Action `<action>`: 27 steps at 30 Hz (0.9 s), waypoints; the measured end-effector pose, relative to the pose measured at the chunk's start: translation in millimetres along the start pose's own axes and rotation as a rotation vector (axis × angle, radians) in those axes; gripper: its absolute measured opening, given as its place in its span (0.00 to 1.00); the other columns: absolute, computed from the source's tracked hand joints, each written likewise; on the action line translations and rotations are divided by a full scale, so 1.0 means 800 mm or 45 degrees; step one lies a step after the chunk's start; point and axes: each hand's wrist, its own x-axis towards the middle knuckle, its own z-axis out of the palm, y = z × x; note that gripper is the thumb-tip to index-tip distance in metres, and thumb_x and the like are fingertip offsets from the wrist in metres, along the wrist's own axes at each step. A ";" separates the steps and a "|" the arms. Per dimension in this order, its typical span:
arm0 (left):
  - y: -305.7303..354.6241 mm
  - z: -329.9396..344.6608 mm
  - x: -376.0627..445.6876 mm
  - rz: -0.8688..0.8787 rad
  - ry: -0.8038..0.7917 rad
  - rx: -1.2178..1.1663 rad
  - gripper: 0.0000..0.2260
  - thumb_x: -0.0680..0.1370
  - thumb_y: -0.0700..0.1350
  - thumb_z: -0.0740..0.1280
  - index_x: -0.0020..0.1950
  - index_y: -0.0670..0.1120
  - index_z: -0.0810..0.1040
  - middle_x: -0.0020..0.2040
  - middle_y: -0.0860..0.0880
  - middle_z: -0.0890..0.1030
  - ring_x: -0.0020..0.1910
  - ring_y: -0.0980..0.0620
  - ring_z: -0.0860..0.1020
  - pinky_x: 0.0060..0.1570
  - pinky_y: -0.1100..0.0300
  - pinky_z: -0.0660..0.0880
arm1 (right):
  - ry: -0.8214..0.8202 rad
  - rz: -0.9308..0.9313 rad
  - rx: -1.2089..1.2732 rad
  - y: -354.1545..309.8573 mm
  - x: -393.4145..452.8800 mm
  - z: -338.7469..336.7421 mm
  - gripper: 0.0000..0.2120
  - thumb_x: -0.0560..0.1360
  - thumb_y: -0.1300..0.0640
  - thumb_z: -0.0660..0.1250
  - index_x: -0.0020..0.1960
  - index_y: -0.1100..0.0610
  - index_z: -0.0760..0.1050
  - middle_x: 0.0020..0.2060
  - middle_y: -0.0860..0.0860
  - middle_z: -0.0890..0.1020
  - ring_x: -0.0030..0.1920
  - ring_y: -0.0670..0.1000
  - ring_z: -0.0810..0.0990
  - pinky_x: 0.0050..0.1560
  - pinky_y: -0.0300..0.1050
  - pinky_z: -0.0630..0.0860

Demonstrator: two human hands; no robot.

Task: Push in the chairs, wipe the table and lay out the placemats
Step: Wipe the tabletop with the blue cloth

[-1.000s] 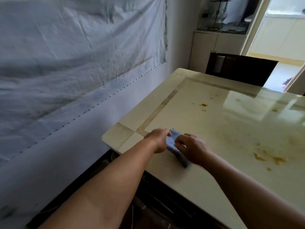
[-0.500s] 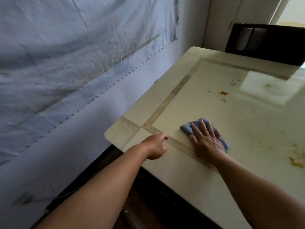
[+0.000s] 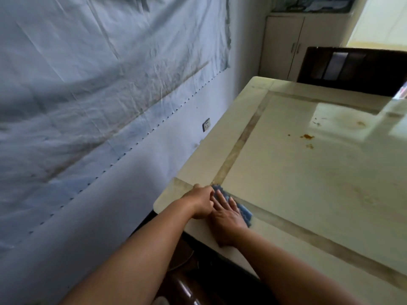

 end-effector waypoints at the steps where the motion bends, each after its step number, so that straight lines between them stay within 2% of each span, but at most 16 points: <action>1: -0.014 -0.010 0.009 0.033 0.002 -0.001 0.20 0.78 0.46 0.59 0.70 0.49 0.65 0.68 0.42 0.65 0.64 0.42 0.71 0.65 0.52 0.69 | 0.021 0.015 0.005 -0.005 0.014 0.002 0.27 0.82 0.48 0.47 0.77 0.48 0.41 0.75 0.47 0.35 0.71 0.50 0.27 0.75 0.54 0.34; 3: -0.038 -0.021 0.023 0.113 -0.011 -0.007 0.21 0.77 0.45 0.59 0.70 0.49 0.65 0.69 0.42 0.66 0.65 0.43 0.71 0.66 0.52 0.68 | 0.064 0.054 0.028 -0.013 0.034 0.005 0.26 0.81 0.43 0.44 0.77 0.44 0.42 0.75 0.45 0.35 0.70 0.49 0.27 0.74 0.53 0.32; 5: -0.050 -0.033 0.030 0.233 -0.028 -0.019 0.21 0.78 0.44 0.59 0.71 0.49 0.64 0.70 0.43 0.66 0.67 0.44 0.69 0.67 0.54 0.65 | 0.146 0.185 0.095 -0.013 0.048 0.005 0.30 0.75 0.35 0.37 0.76 0.39 0.43 0.76 0.44 0.38 0.71 0.48 0.28 0.73 0.51 0.33; 6: -0.074 -0.048 0.046 0.328 -0.059 -0.011 0.22 0.78 0.43 0.59 0.72 0.47 0.63 0.70 0.43 0.66 0.68 0.44 0.67 0.67 0.56 0.63 | 0.196 0.323 0.128 -0.027 0.072 0.004 0.32 0.72 0.34 0.36 0.75 0.38 0.43 0.76 0.44 0.38 0.72 0.48 0.29 0.73 0.52 0.33; 10: -0.100 -0.063 0.053 0.520 -0.122 -0.046 0.22 0.78 0.42 0.59 0.73 0.44 0.63 0.73 0.44 0.65 0.71 0.48 0.65 0.71 0.58 0.61 | 0.248 0.705 0.235 -0.028 0.091 -0.007 0.26 0.79 0.39 0.46 0.75 0.37 0.42 0.76 0.48 0.34 0.75 0.52 0.31 0.75 0.54 0.35; 12: -0.119 -0.072 0.066 0.566 -0.137 -0.013 0.22 0.79 0.43 0.59 0.73 0.45 0.63 0.73 0.45 0.66 0.71 0.49 0.65 0.70 0.58 0.61 | 0.283 0.817 0.299 -0.040 0.104 -0.009 0.25 0.80 0.41 0.44 0.76 0.39 0.42 0.76 0.47 0.35 0.75 0.51 0.31 0.74 0.53 0.33; 23: -0.099 -0.107 0.150 0.686 -0.065 0.077 0.20 0.80 0.48 0.57 0.72 0.47 0.65 0.71 0.45 0.68 0.70 0.45 0.65 0.71 0.51 0.62 | 0.260 0.798 0.182 0.006 0.155 -0.037 0.26 0.80 0.40 0.43 0.75 0.40 0.38 0.76 0.43 0.36 0.74 0.47 0.32 0.75 0.51 0.35; 27: -0.069 -0.106 0.197 0.702 0.010 0.152 0.21 0.80 0.50 0.56 0.73 0.50 0.62 0.74 0.47 0.63 0.72 0.45 0.61 0.72 0.48 0.58 | 0.309 0.840 0.177 0.042 0.184 -0.051 0.26 0.80 0.39 0.42 0.75 0.40 0.38 0.76 0.43 0.37 0.75 0.48 0.32 0.75 0.51 0.35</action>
